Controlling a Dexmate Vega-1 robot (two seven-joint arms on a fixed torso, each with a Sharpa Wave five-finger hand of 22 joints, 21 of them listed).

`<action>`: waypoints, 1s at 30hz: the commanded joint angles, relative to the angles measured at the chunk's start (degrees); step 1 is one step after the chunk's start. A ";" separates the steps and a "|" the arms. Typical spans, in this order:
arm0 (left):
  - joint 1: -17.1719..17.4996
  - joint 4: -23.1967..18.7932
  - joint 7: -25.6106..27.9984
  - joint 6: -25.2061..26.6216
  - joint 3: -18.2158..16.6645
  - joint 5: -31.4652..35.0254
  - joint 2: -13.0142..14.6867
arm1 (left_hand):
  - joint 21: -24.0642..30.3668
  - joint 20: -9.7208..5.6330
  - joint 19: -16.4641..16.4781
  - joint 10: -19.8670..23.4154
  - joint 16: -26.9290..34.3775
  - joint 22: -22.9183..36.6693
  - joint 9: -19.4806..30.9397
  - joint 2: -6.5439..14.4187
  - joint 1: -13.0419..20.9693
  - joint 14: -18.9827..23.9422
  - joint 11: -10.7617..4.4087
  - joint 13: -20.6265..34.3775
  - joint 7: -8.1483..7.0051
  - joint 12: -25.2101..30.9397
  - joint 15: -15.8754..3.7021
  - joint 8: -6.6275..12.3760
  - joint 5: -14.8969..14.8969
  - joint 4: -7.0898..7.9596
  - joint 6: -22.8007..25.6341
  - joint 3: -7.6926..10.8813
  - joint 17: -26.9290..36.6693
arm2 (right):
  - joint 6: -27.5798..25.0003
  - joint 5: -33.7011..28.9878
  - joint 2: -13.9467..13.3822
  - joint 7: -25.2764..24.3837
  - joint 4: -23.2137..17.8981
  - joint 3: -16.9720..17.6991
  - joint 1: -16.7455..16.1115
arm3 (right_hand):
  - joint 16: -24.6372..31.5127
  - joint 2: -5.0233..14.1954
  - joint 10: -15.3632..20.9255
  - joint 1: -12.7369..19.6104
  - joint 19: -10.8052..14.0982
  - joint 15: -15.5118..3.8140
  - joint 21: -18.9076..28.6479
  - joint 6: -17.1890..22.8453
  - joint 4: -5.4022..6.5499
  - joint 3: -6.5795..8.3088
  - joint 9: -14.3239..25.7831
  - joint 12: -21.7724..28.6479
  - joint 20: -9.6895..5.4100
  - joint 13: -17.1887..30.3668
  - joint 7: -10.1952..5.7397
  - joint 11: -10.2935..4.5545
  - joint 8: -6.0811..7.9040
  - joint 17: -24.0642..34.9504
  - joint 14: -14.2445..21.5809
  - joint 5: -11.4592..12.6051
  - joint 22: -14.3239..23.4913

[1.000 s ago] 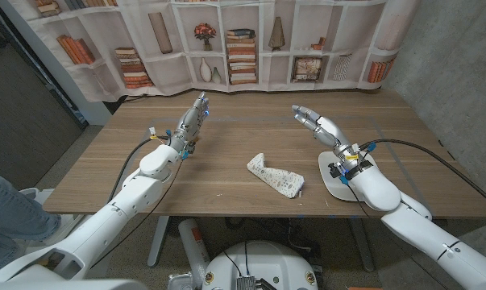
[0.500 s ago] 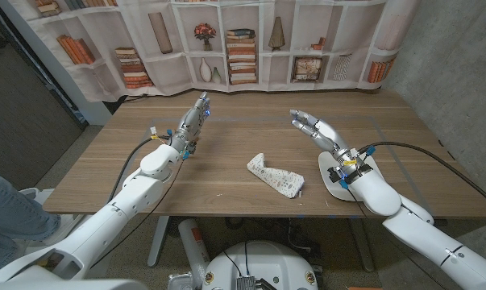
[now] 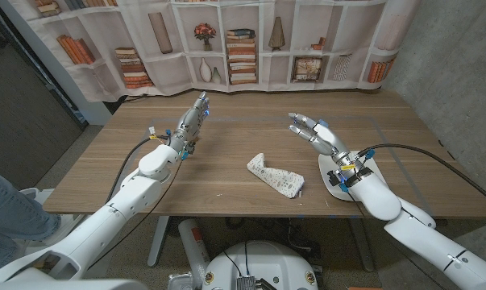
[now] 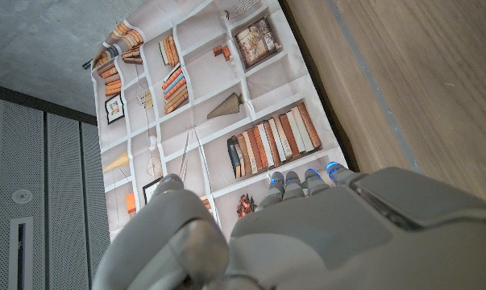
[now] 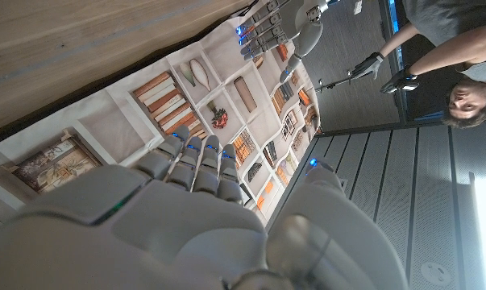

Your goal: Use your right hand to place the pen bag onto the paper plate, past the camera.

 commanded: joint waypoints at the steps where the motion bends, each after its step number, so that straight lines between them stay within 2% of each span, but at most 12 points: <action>1: 0.21 0.15 -0.32 -0.89 -0.23 -0.04 -0.01 | 0.03 0.56 -3.15 -0.13 0.14 0.15 0.09 0.04 0.55 -1.42 -0.40 0.24 -0.23 -0.13 0.18 -0.20 0.17 -0.12 0.01 -0.06 0.15 | -1.08 -4.39 -0.14 -2.16 -1.62 0.24 -1.40 | 0.18 -0.11 0.50 0.80 0.52 -0.13 0.39 0.59 -0.47 0.25 0.23 0.29 -1.08 0.22 -0.04 0.01 0.45 0.29 0.44 0.29 0.10; 30: -2.23 3.38 -1.64 -1.34 0.90 0.11 -1.70 | 0.06 0.69 -3.11 -0.07 0.15 0.16 0.10 0.27 0.87 -1.38 -0.38 0.24 -0.23 -0.12 0.19 -0.21 0.06 -0.17 0.05 -0.27 0.17 | -4.70 -12.74 -1.69 -5.69 -4.84 0.57 -2.66 | 0.17 -0.10 1.03 1.43 0.77 -0.45 0.39 1.83 -0.90 0.29 0.25 0.32 -1.07 0.24 -0.52 -0.38 0.75 0.31 0.88 0.49 0.10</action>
